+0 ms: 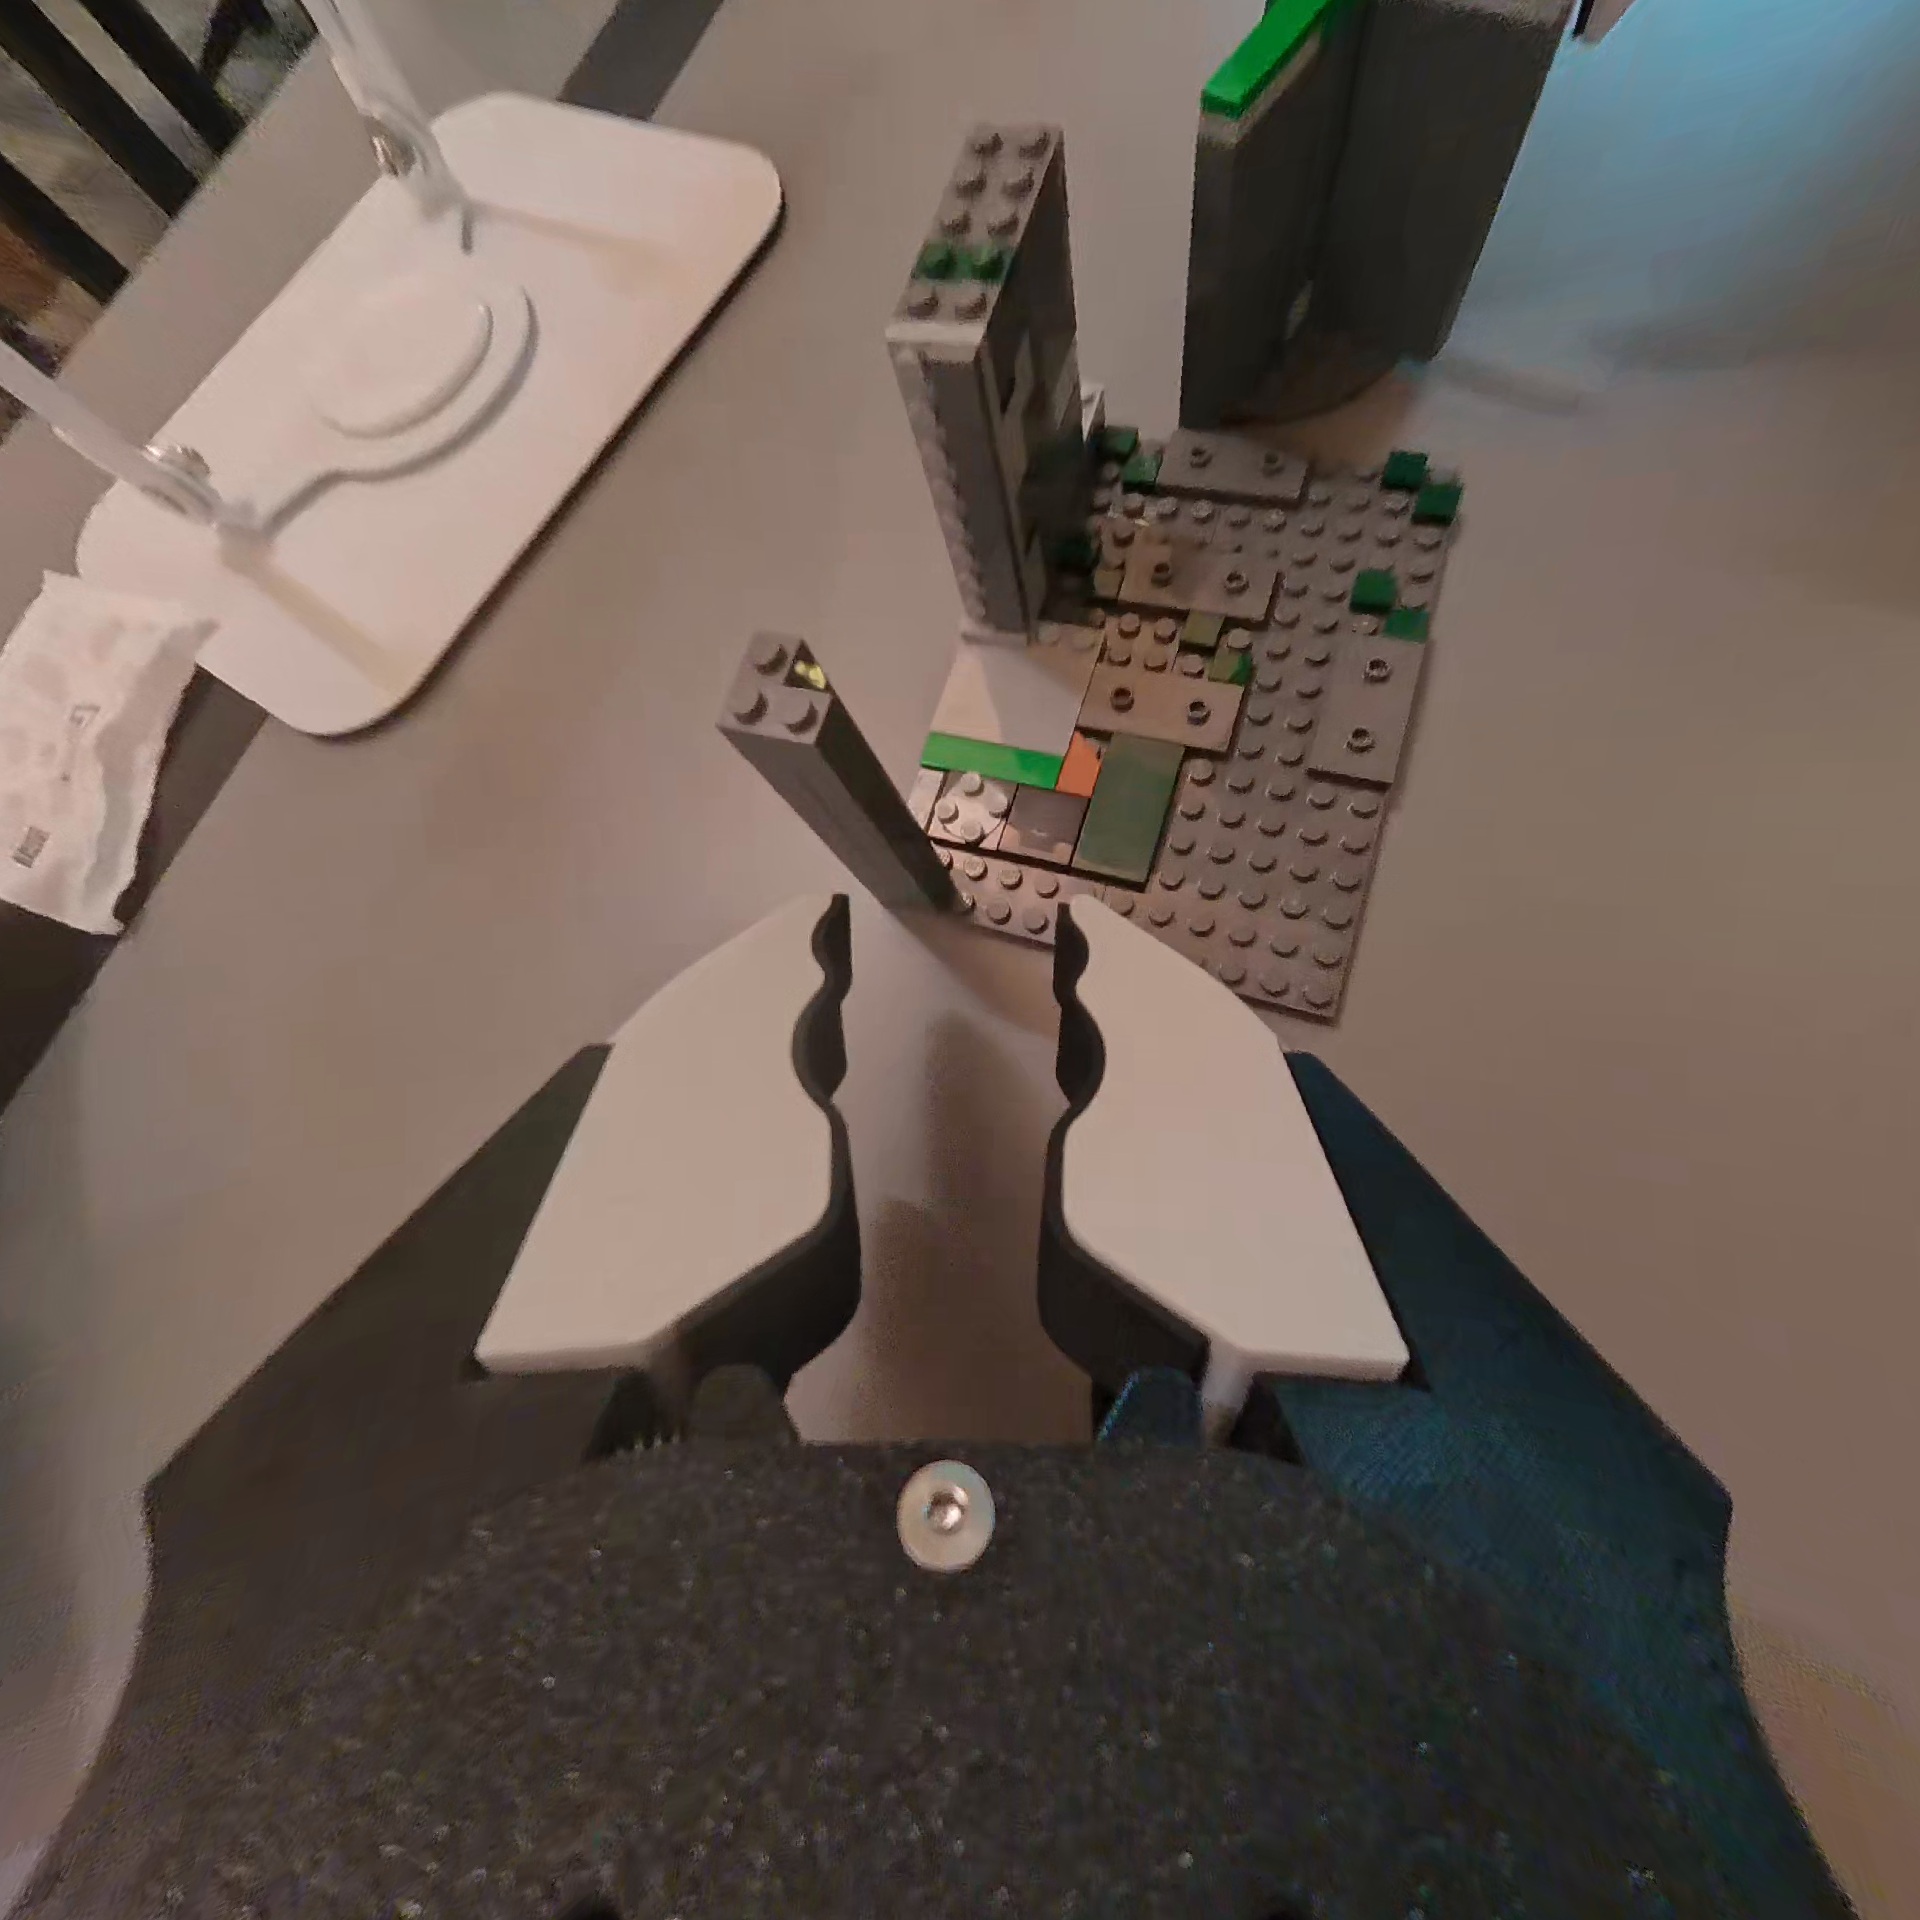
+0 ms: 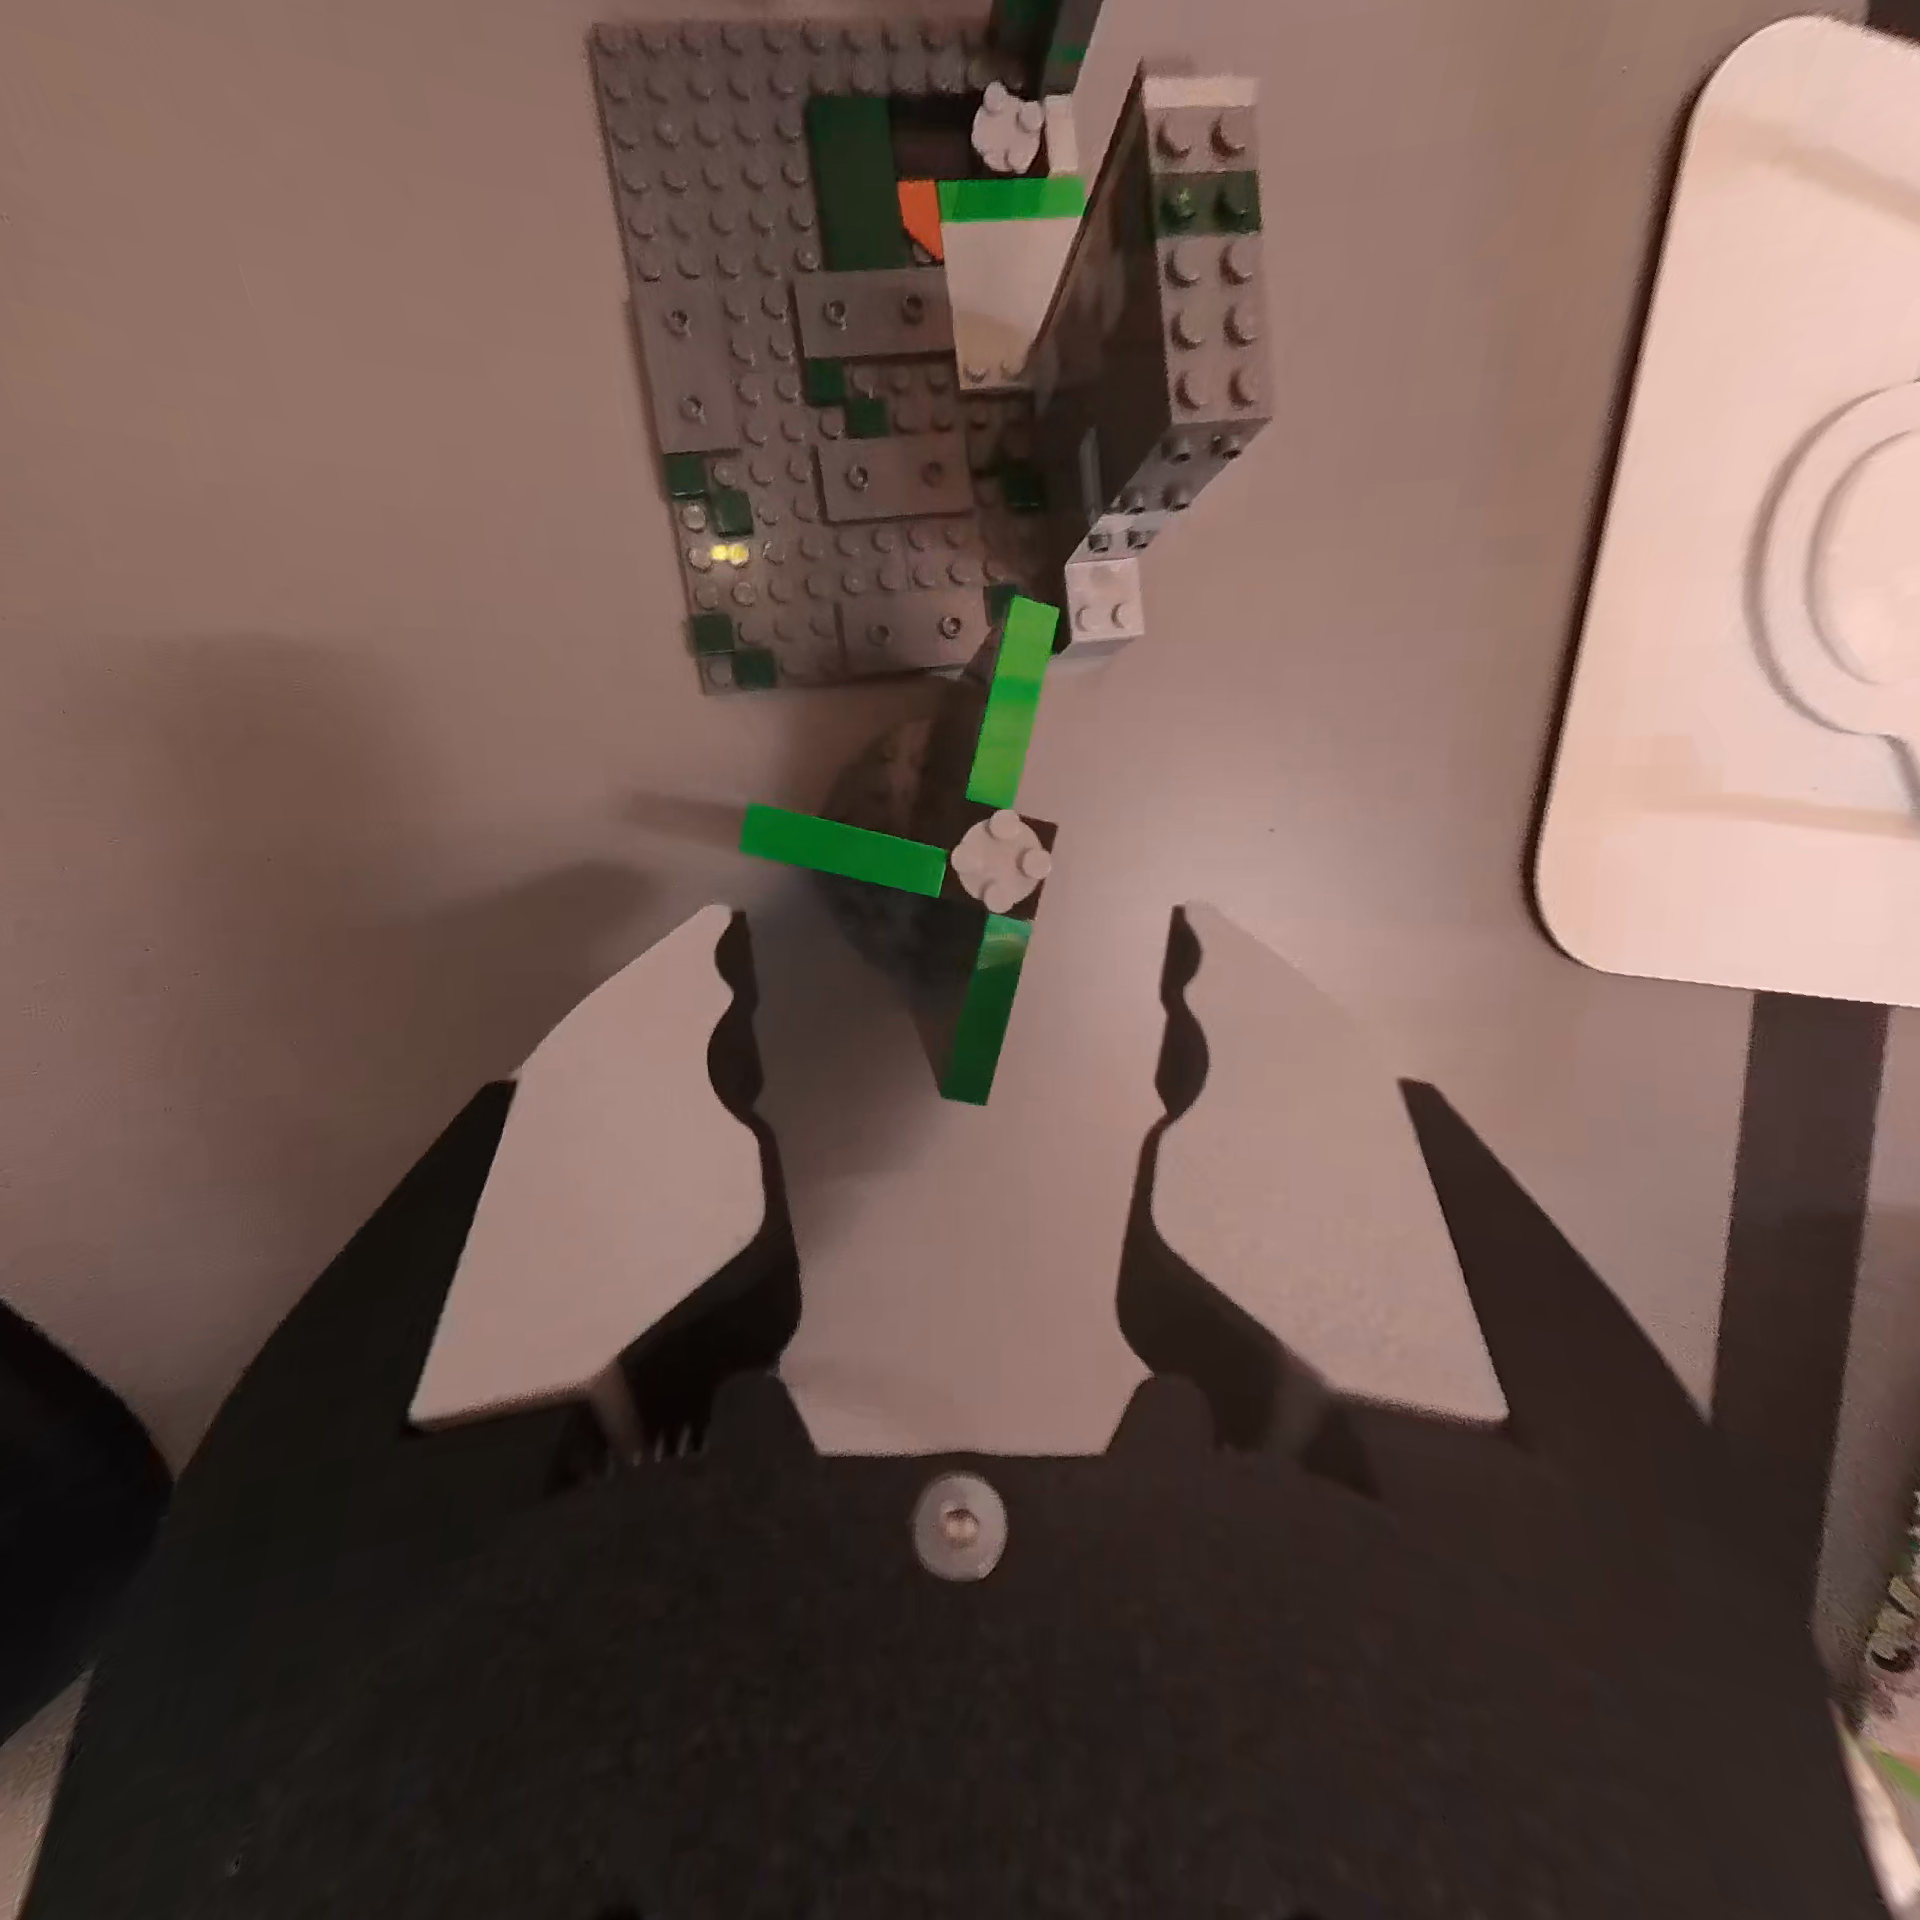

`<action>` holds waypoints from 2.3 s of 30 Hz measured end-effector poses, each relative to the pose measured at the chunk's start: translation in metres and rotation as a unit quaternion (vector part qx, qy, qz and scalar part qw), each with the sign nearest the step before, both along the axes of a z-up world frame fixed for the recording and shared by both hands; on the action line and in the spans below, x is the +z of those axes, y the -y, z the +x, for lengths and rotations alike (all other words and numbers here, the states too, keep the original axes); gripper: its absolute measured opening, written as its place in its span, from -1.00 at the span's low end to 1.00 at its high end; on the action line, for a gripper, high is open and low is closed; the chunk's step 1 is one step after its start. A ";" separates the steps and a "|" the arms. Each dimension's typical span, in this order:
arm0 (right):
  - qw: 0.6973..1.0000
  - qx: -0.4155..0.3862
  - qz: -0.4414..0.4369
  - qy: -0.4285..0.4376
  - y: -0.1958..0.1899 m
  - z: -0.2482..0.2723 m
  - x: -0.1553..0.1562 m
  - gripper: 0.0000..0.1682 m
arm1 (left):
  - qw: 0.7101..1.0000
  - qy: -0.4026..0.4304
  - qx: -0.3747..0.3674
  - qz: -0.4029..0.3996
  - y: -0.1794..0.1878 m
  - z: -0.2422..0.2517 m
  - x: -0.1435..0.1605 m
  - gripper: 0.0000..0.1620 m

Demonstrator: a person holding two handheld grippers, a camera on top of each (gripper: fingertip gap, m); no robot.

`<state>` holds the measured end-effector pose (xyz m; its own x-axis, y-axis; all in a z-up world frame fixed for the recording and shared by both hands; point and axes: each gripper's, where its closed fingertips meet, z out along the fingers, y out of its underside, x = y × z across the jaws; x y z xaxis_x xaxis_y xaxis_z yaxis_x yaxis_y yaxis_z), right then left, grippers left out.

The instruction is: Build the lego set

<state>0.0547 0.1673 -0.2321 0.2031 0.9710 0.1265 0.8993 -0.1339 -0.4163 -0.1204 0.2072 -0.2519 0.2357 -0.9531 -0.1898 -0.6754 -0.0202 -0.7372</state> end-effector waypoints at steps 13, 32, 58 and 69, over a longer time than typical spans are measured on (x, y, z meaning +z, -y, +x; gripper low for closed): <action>1.000 -0.004 0.004 -0.013 0.001 0.013 -0.017 -0.95 | 1.000 -0.015 0.004 -0.020 0.005 0.001 -0.020 -0.61; 0.998 -0.022 -0.008 -0.063 0.059 0.024 0.004 -0.57 | 0.972 0.218 0.080 0.038 -0.004 -0.003 0.058 -0.99; 0.993 0.104 0.019 0.041 -0.057 -0.084 -0.010 -0.75 | 0.961 0.253 0.098 0.046 -0.011 -0.009 0.050 -1.00; 0.999 0.029 -0.008 -0.009 -0.061 -0.031 0.008 -0.80 | 0.966 0.239 0.087 0.045 -0.008 -0.003 0.044 -1.00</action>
